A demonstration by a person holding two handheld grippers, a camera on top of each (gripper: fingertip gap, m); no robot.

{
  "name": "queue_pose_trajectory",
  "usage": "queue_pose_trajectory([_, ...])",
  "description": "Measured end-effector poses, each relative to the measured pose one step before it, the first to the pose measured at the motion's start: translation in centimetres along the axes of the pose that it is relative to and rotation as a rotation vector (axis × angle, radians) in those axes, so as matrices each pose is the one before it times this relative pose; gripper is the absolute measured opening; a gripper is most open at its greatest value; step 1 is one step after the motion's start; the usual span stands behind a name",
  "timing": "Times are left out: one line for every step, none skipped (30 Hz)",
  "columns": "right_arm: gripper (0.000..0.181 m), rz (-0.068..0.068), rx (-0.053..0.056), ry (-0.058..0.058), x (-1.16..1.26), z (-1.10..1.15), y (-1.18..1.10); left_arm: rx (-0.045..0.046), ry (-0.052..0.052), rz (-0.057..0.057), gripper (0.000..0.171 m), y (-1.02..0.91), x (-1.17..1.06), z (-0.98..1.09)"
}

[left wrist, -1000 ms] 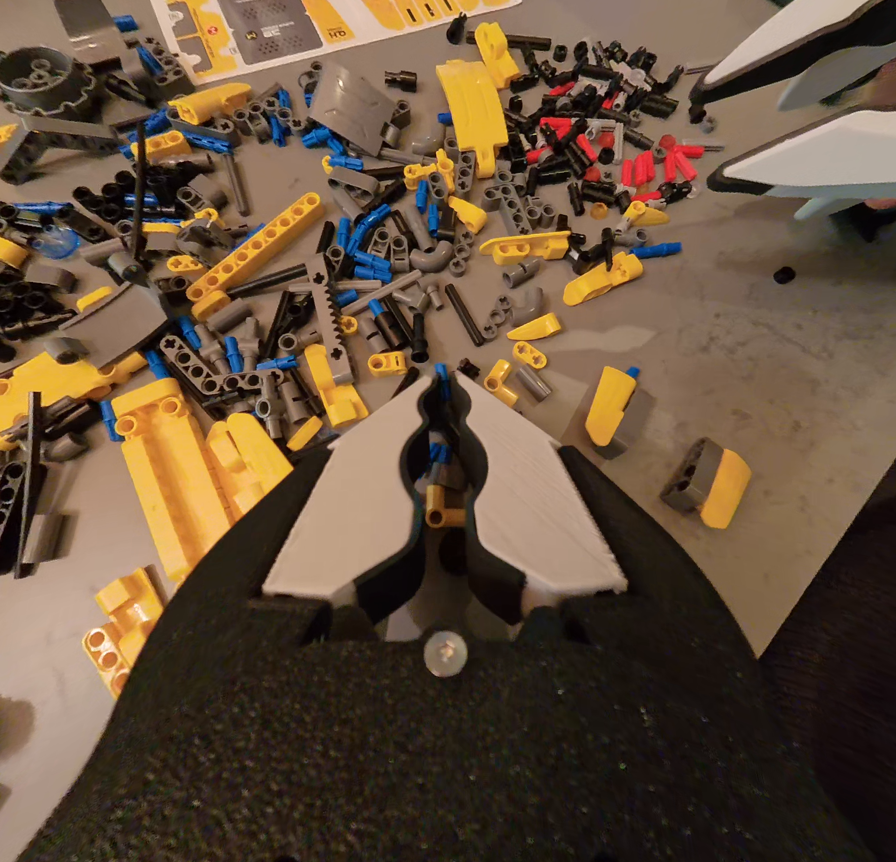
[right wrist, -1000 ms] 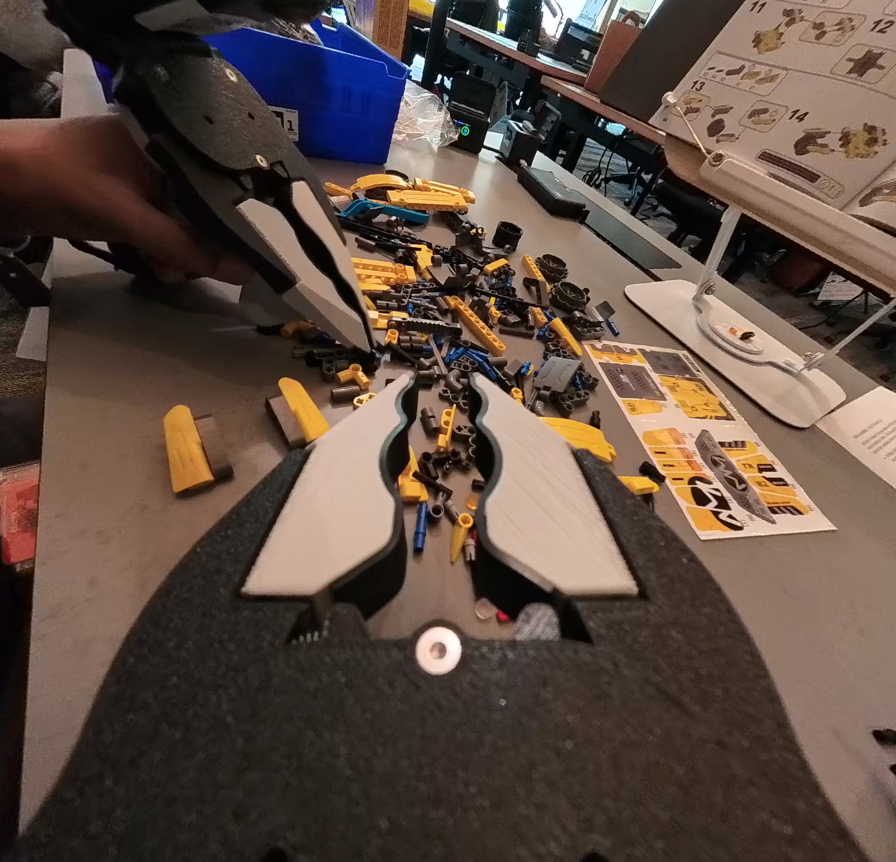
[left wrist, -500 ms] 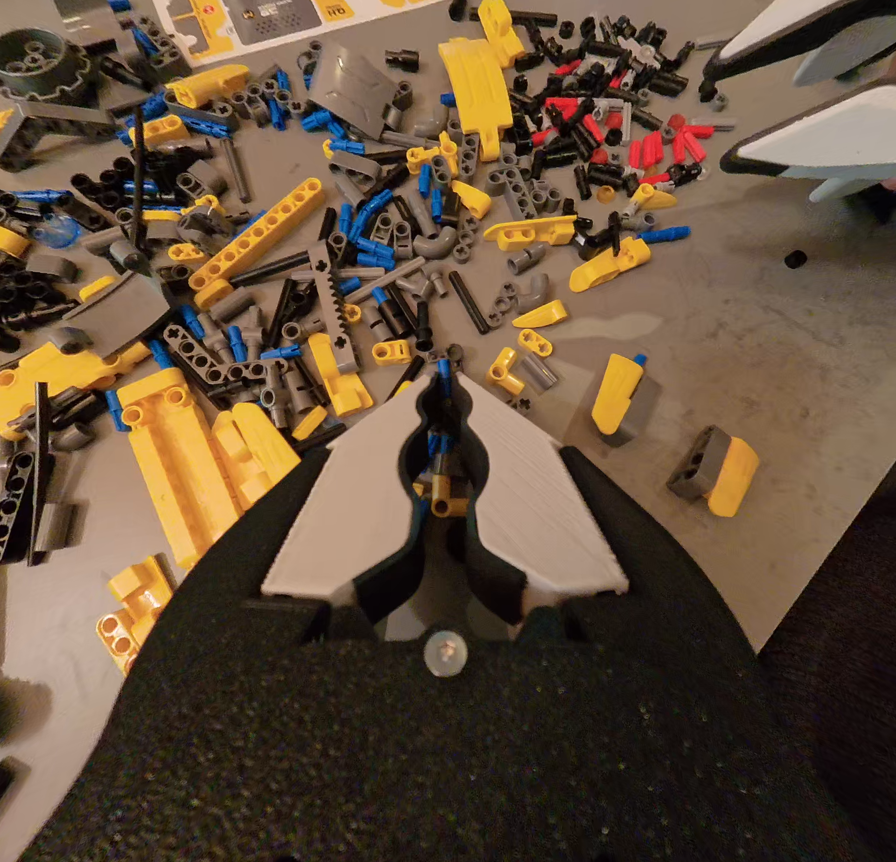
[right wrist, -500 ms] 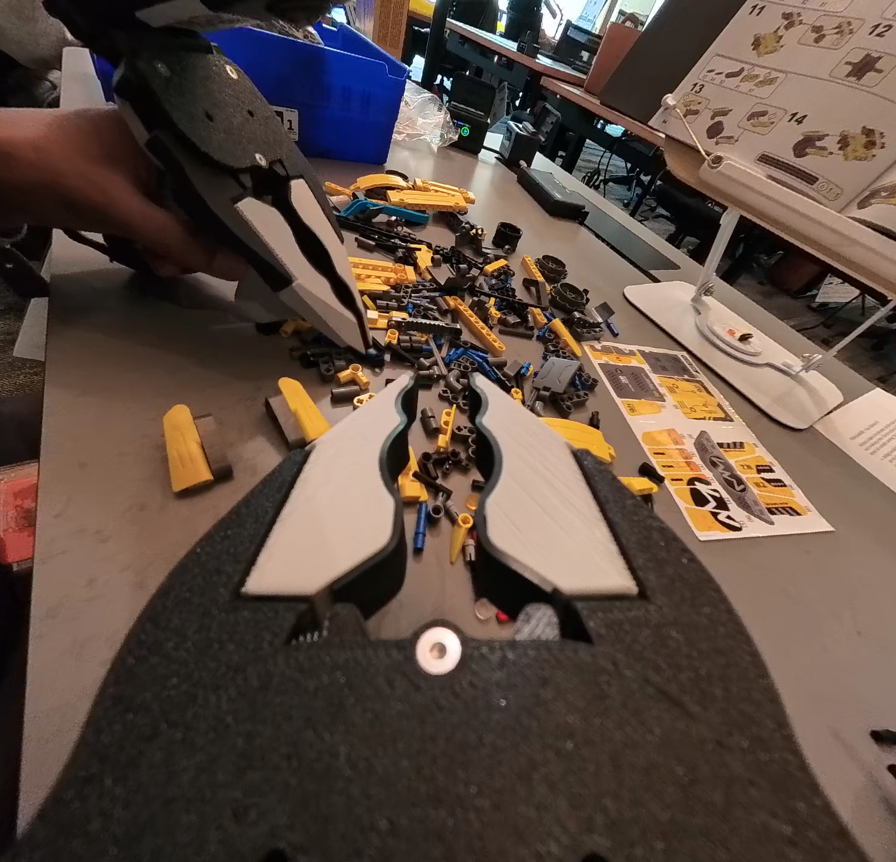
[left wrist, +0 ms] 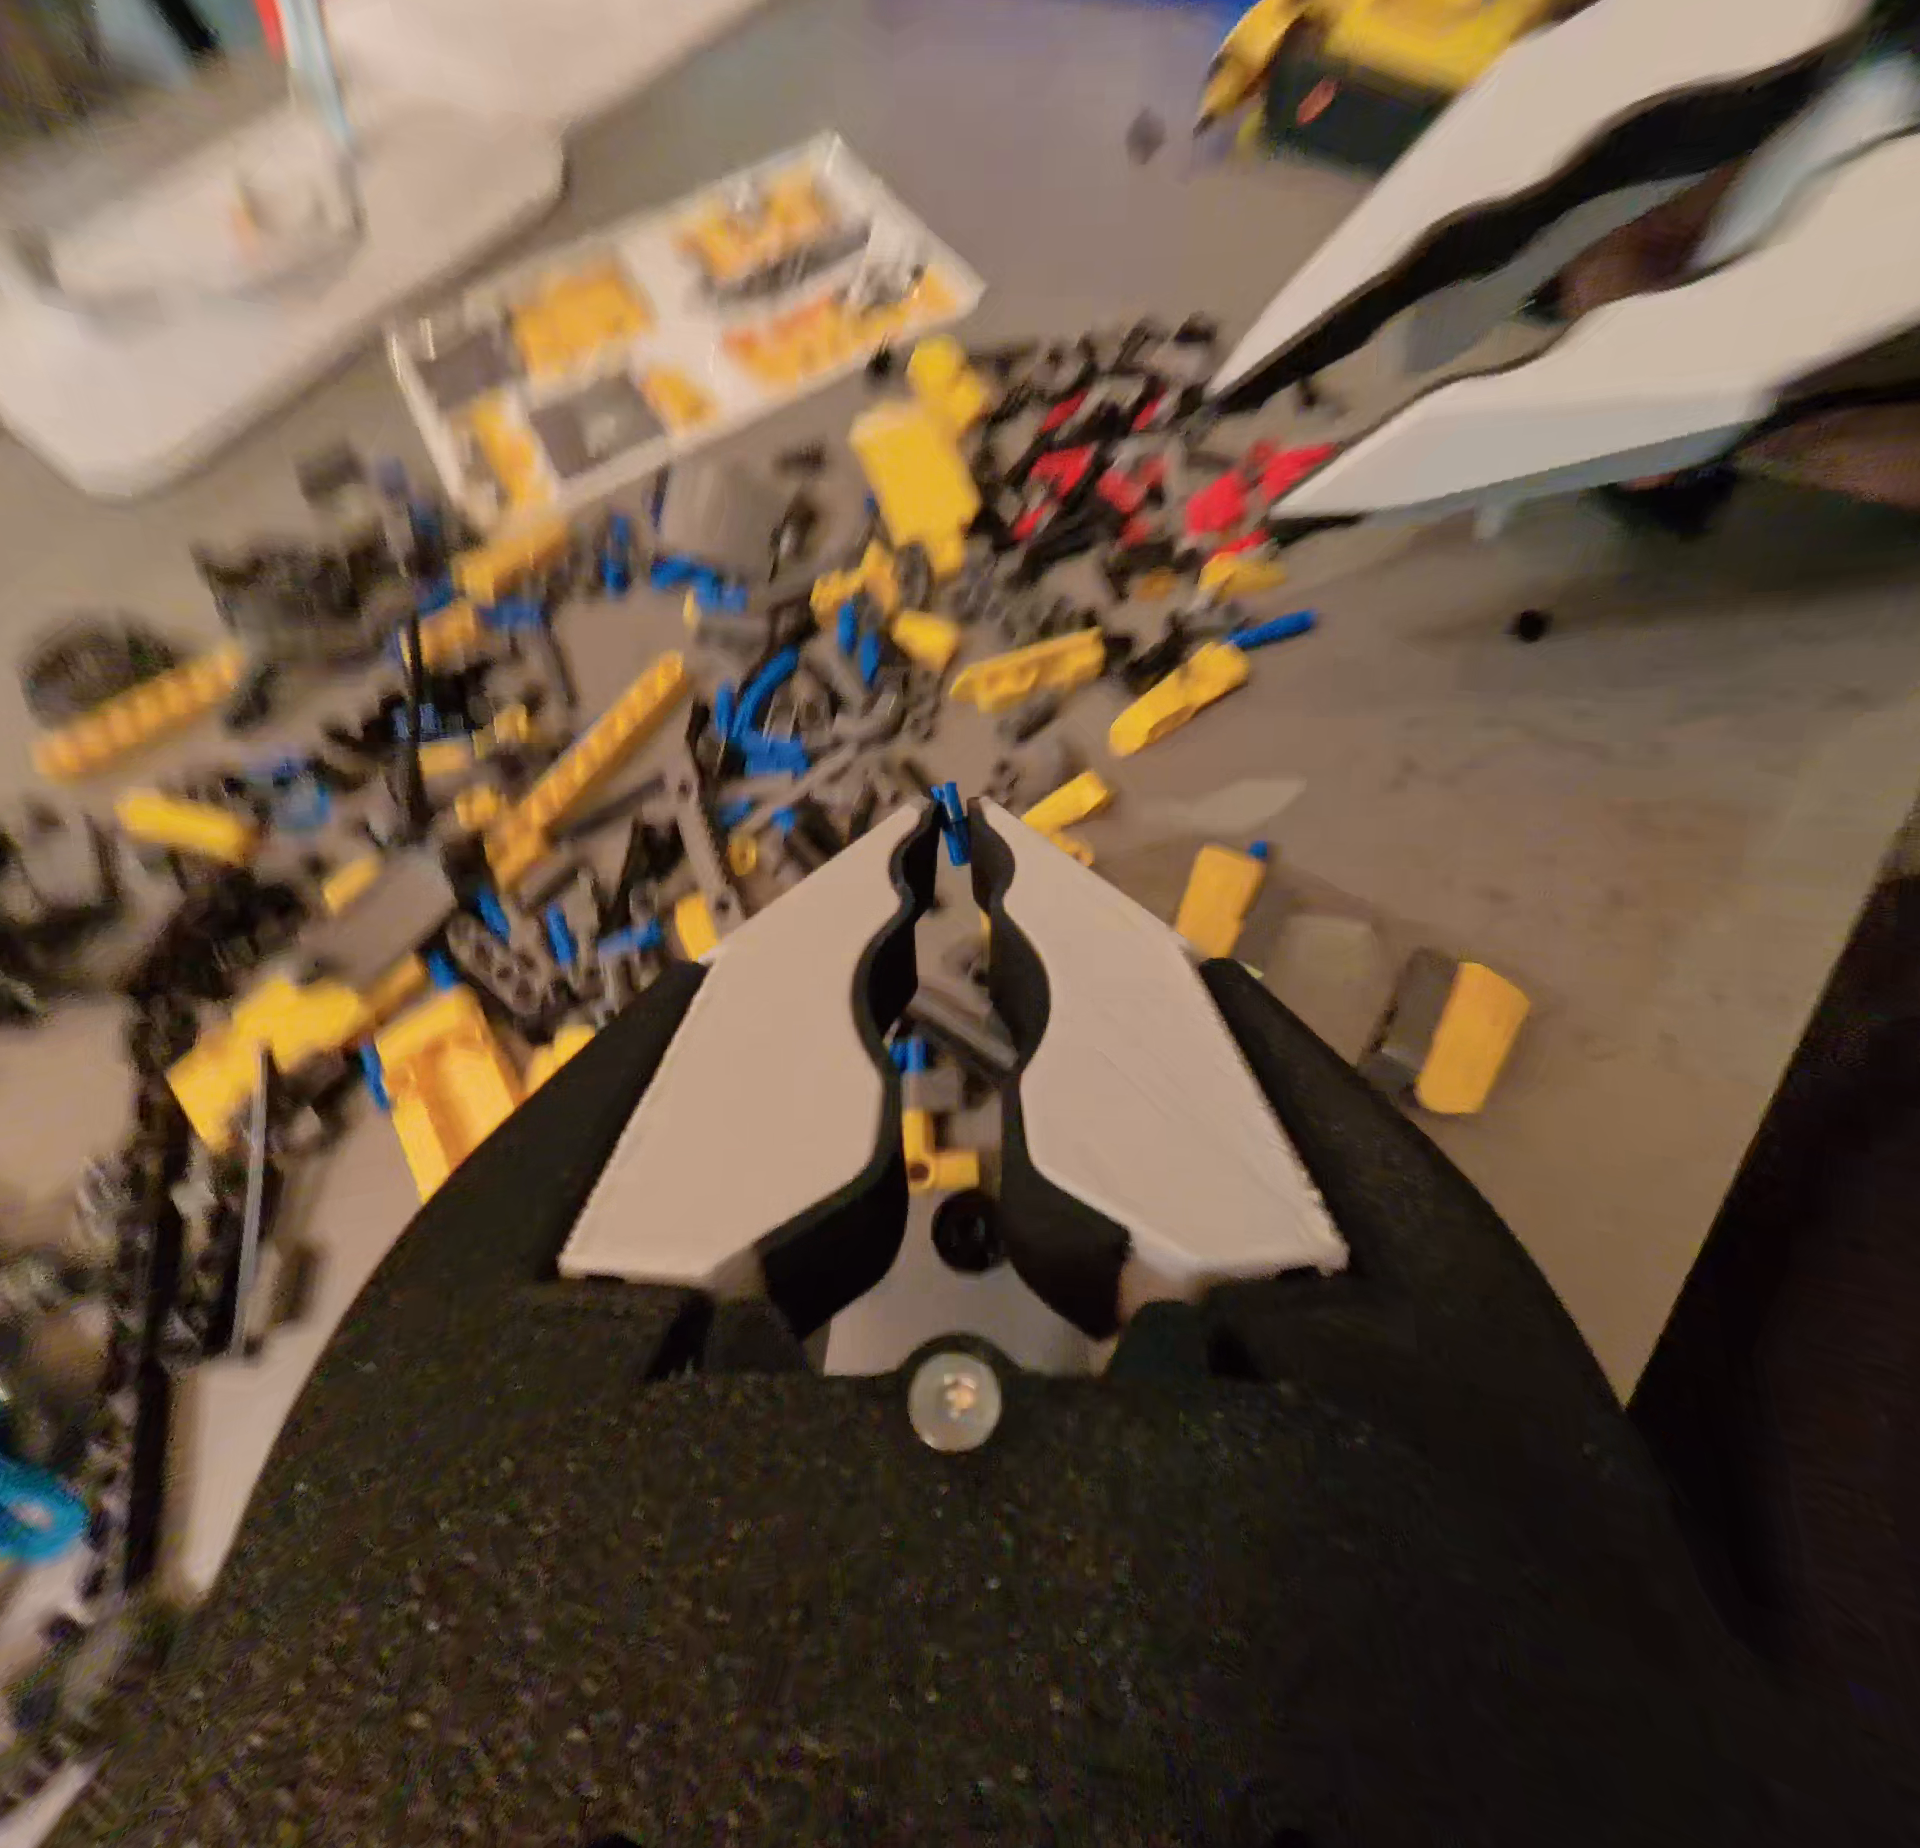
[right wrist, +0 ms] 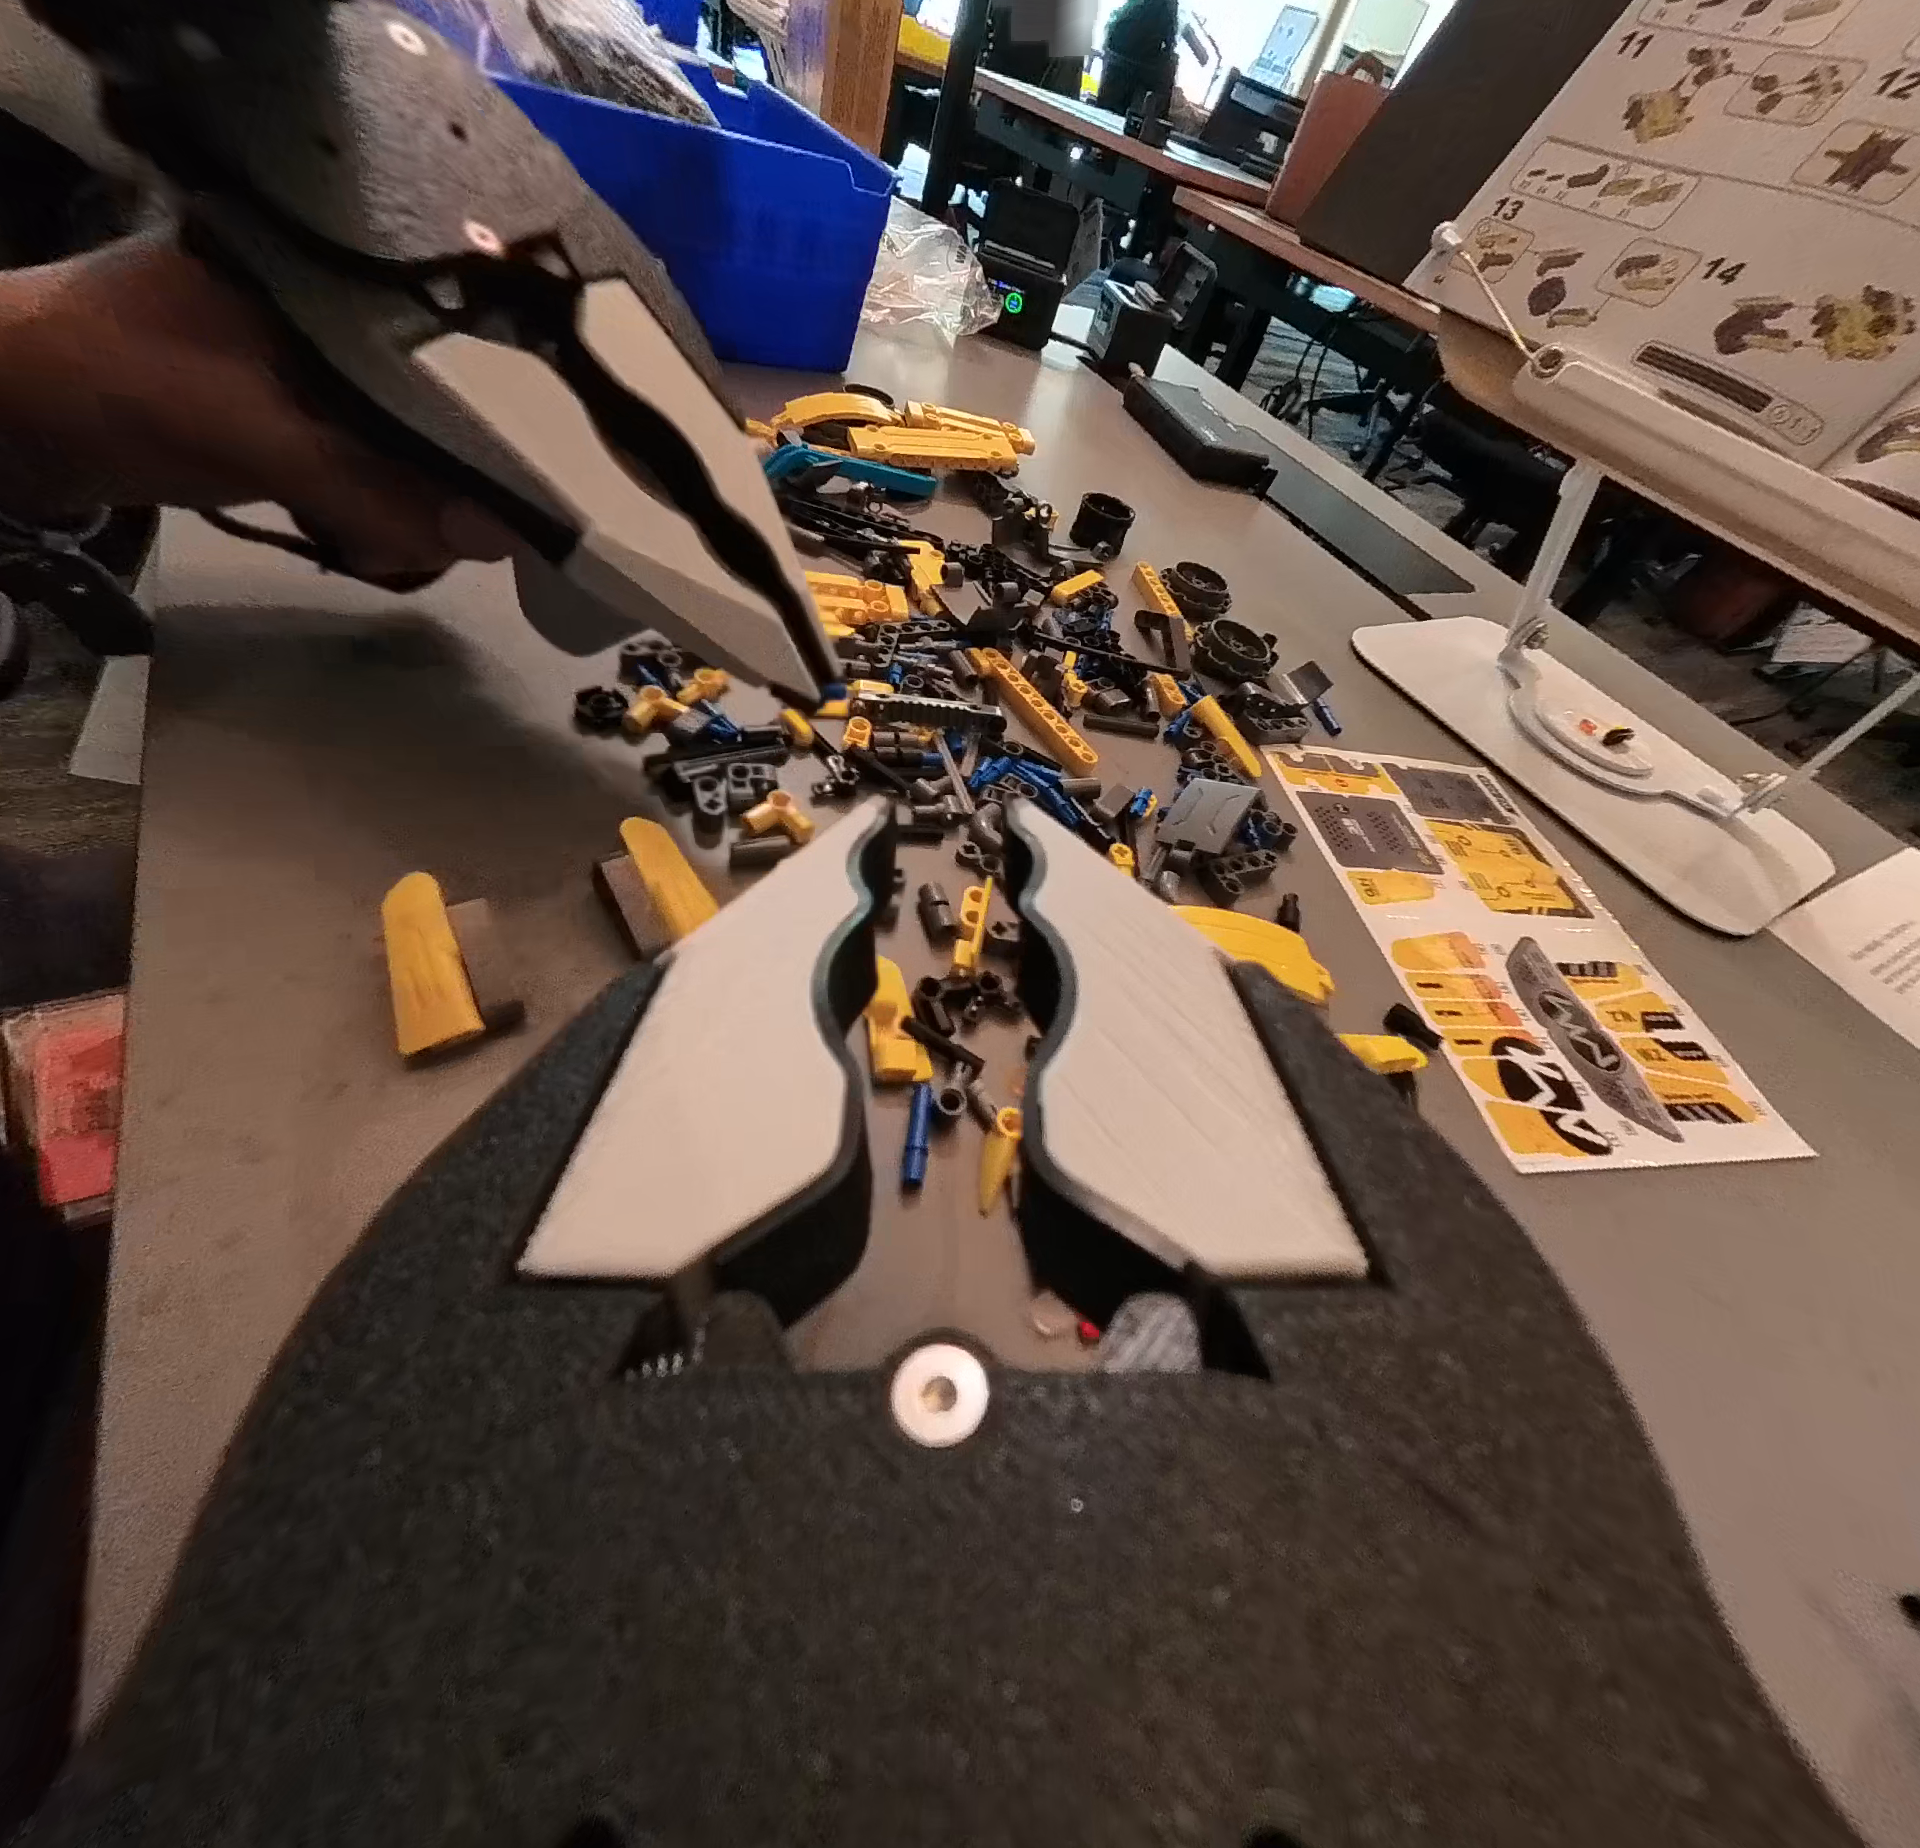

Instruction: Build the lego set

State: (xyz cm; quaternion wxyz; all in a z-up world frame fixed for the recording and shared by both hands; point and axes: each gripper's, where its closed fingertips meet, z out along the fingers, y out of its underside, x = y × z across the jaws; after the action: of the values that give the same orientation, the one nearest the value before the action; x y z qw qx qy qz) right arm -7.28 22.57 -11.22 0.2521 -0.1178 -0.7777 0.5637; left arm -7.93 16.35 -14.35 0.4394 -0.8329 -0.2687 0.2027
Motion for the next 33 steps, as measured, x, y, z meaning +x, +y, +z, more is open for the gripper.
queue_pose_trajectory([0.018, 0.0157, 0.0106, -0.0151, -0.184, -0.053, -0.167, 0.06063, -0.0088, 0.0789, 0.004, -1.117, 0.648, -0.481])
queue_pose_trajectory([0.018, 0.0307, 0.0168, -0.0245, -0.237, -0.065, -0.279, 0.04528, -0.0213, 0.0758, 0.004, -0.922, 0.494, -0.33])
queue_pose_trajectory([0.018, 0.0505, 0.0157, -0.0337, -0.309, -0.056, -0.263, 0.04028, -0.0007, 0.0717, 0.005, -0.806, 0.784, -0.182])
queue_pose_trajectory([0.018, 0.0696, 0.0107, -0.0429, -0.347, -0.025, -0.169, 0.03751, 0.0208, 0.0621, 0.005, -0.704, 1.065, -0.077])
queue_pose_trajectory([0.018, 0.0805, 0.0075, -0.0527, -0.437, -0.004, -0.087, 0.0285, 0.0047, 0.0459, 0.004, -0.563, 0.725, 0.003])
queue_pose_trajectory([0.018, 0.0843, 0.0052, -0.0565, -0.453, 0.008, -0.035, 0.01815, -0.0114, 0.0326, 0.004, -0.384, 0.357, 0.045])
queue_pose_trajectory([0.018, 0.0837, 0.0008, -0.0505, -0.32, -0.003, 0.068, 0.01012, -0.0072, 0.0236, 0.004, -0.217, 0.262, 0.06])
queue_pose_trajectory([0.019, 0.0768, -0.005, -0.0488, -0.274, 0.017, 0.164, 0.00667, 0.0028, 0.0163, 0.004, -0.134, 0.301, 0.062])
queue_pose_trajectory([0.018, 0.0668, -0.0072, -0.0474, -0.274, -0.001, 0.184, 0.00083, 0.0108, 0.0102, 0.005, -0.051, 0.337, 0.083])
queue_pose_trajectory([0.018, 0.055, -0.0033, -0.0393, -0.212, -0.015, 0.13, -0.00327, 0.0071, 0.0087, 0.005, 0.016, 0.247, 0.093])
queue_pose_trajectory([0.019, 0.0432, 0.0019, -0.026, -0.078, -0.044, 0.045, -0.00405, 0.0039, 0.0088, 0.005, 0.024, 0.184, 0.084])
queue_pose_trajectory([0.019, 0.032, 0.0052, -0.0109, 0.068, -0.056, -0.019, -0.00721, 0.005, 0.0062, 0.005, 0.077, 0.178, 0.092])
queue_pose_trajectory([0.019, 0.0214, 0.0065, -0.0019, 0.128, -0.084, -0.058, -0.00627, 0.0053, 0.0076, 0.005, 0.066, 0.187, 0.067])
queue_pose_trajectory([0.019, 0.0154, 0.004, 0.0, 0.109, -0.067, -0.029, -0.00027, 0.0008, 0.0089, 0.005, -0.025, 0.128, 0.044])
queue_pose_trajectory([0.019, 0.014, -0.0029, -0.0024, 0.058, -0.018, 0.078, 0.00196, -0.0005, 0.0066, 0.005, -0.083, 0.098, 0.015])
queue_pose_trajectory([0.019, 0.0131, -0.0102, -0.006, -0.015, 0.047, 0.176, 0.00377, 0.0011, 0.0047, 0.005, -0.123, 0.099, 0.021])
queue_pose_trajectory([0.019, 0.0101, -0.013, -0.0077, -0.065, 0.089, 0.223, 0.00248, 0.0031, 0.0026, 0.004, -0.117, 0.116, 0.018])
queue_pose_trajectory([0.019, 0.0071, -0.0131, -0.0073, -0.087, 0.122, 0.224, 0.00105, 0.0021, 0.0027, 0.004, -0.092, 0.085, 0.02])
queue_pose_trajectory([0.019, 0.0057, -0.0142, -0.0064, -0.097, 0.14, 0.243, 0.00217, -0.0002, 0.0056, 0.004, -0.091, 0.066, -0.003])
queue_pose_trajectory([0.019, 0.0035, -0.014, -0.0072, -0.126, 0.137, 0.237, -0.00093, 0.0009, 0.0055, 0.005, -0.036, 0.076, 0.014])
queue_pose_trajectory([0.017, 0.0025, -0.0091, -0.0068, -0.106, 0.101, 0.151, -0.00397, 0.0007, 0.007, 0.005, 0.035, 0.074, -0.005])
queue_pose_trajectory([0.014, 0.003, -0.0025, -0.0051, -0.073, 0.036, 0.048, -0.00169, -0.0028, 0.0083, 0.005, 0.04, 0.029, -0.006])
queue_pose_trajectory([0.008, 0.0013, 0.0012, -0.0051, -0.059, -0.008, -0.004, 0.00403, 0.0084, 0.0033, 0.005, -0.049, 0.185, -0.01])
queue_pose_trajectory([0.005, -0.0008, 0.0032, -0.012, -0.157, -0.028, -0.04, 0.00478, 0.0036, -0.0029, 0.005, -0.082, 0.085, -0.011])
queue_pose_trajectory([0.003, 0.0006, 0.0016, -0.0132, -0.163, -0.018, -0.022, 0.00159, 0.0025, -0.0015, 0.005, -0.03, 0.052, -0.011])
queue_pose_trajectory([0.003, 0.0029, -0.0013, -0.0073, -0.075, 0.006, 0.032, -0.00013, 0.0031, 0.0011, 0.005, 0.002, 0.048, -0.02])
queue_pose_trajectory([0.003, 0.0028, -0.0019, -0.0044, -0.049, 0.0, 0.039, 0.00102, 0.0033, 0.0017, 0.005, -0.008, 0.039, -0.043])
queue_pose_trajectory([0.003, 0.0013, -0.0015, -0.0037, -0.049, 0.002, 0.036, 0.00253, 0.0041, -0.0029, 0.005, -0.025, 0.043, -0.038])
queue_pose_trajectory([0.002, 0.0002, -0.0006, -0.0026, -0.046, -0.005, 0.015, 0.00393, 0.0032, -0.0078, 0.005, -0.023, 0.021, -0.046])
queue_pose_trajectory([0.002, -0.0007, 0.0015, -0.001, -0.021, -0.021, -0.019, 0.00682, -0.0009, -0.0111, 0.006, -0.045, -0.048, -0.049])
queue_pose_trajectory([0.002, -0.0004, 0.0034, 0.001, 0.007, -0.037, -0.043, 0.00777, -0.0015, -0.0154, 0.007, -0.028, -0.089, -0.057])
queue_pose_trajectory([0.002, 0.0005, 0.0047, 0.0005, 0.018, -0.047, -0.063, 0.00486, 0.0024, -0.0195, 0.013, 0.026, -0.051, -0.058])
queue_pose_trajectory([0.002, 0.0007, 0.0064, -0.0012, -0.004, -0.056, -0.1, 0.0023, -0.0043, -0.0237, 0.016, 0.104, -0.183, -0.066])
